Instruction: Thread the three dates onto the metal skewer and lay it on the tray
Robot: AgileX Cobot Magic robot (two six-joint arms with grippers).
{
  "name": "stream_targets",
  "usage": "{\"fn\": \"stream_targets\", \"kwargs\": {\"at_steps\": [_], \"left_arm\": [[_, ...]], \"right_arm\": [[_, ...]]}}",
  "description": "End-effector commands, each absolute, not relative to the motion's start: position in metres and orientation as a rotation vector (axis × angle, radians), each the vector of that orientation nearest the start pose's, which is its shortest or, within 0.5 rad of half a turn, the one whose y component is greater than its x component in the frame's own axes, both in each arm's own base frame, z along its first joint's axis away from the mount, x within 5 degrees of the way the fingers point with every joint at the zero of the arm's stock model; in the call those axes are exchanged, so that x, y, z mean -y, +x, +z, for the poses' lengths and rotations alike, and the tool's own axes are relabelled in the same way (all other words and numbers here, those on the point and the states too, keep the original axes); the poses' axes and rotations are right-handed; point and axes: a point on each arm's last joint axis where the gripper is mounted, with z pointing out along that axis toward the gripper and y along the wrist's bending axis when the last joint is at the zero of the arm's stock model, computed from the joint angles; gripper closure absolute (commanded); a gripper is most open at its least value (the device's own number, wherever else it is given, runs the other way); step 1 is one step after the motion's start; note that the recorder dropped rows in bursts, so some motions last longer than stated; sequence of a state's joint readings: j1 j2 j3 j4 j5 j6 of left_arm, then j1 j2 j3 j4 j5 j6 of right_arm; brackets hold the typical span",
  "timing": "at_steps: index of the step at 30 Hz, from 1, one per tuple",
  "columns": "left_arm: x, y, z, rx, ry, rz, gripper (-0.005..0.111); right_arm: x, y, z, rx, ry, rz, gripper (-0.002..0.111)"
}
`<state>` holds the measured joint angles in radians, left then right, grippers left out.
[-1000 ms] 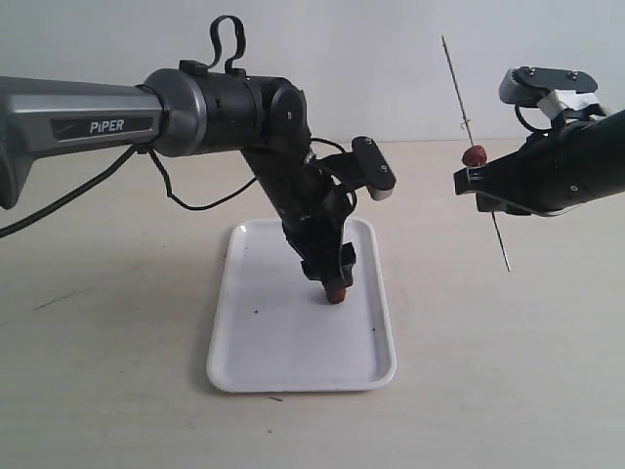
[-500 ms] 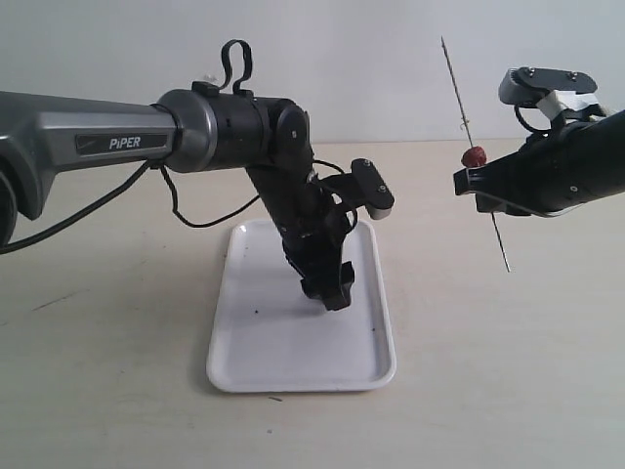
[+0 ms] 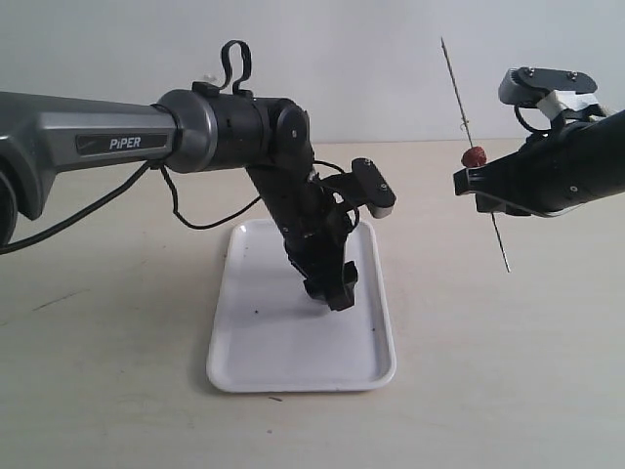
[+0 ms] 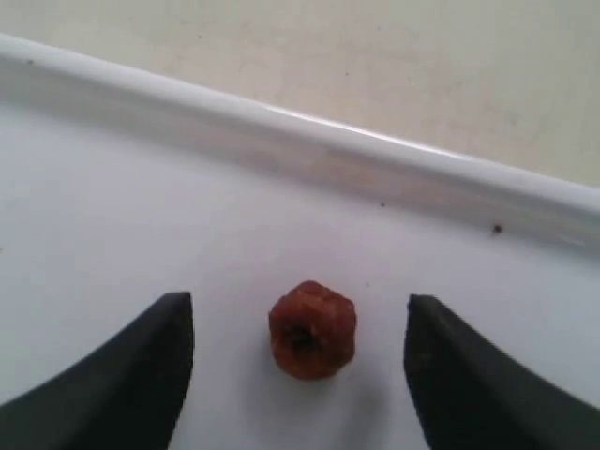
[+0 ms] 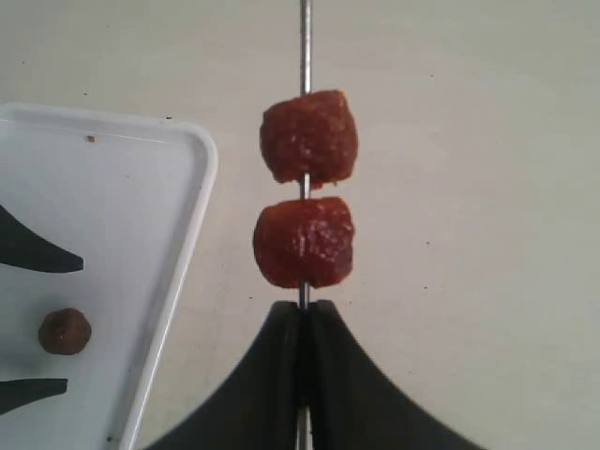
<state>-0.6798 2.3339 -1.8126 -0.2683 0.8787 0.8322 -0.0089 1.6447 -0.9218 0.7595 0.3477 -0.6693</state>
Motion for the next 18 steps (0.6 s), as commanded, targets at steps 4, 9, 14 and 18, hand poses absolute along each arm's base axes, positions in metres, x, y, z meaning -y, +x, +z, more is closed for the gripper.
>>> {"fn": "stream_targets", "kwargs": {"at_steps": [4,9,14,18], "left_arm": [[0.3226,0.3664,0.1221,-2.236,1.745,-0.281,0.049],[0.3176,0.3671,0.1206,-2.279,1.747,-0.215,0.049],[0.3192,0.3666,0.1210,-2.285,1.726,-0.244,0.049],[0.3207,0.3657,0.1214,-2.295,1.708,-0.274,0.049]], "right_arm": [[-0.0178,0.3293,0.2034,-2.454,-0.025,0.317,0.108],[-0.0178,0.3293,0.2034,-2.454,-0.023,0.318,0.108],[-0.0178,0.3293,0.2034,-2.454,-0.023,0.318,0.108],[-0.0180,0.3292,0.2034,-2.455,-0.023,0.320,0.108]]}}
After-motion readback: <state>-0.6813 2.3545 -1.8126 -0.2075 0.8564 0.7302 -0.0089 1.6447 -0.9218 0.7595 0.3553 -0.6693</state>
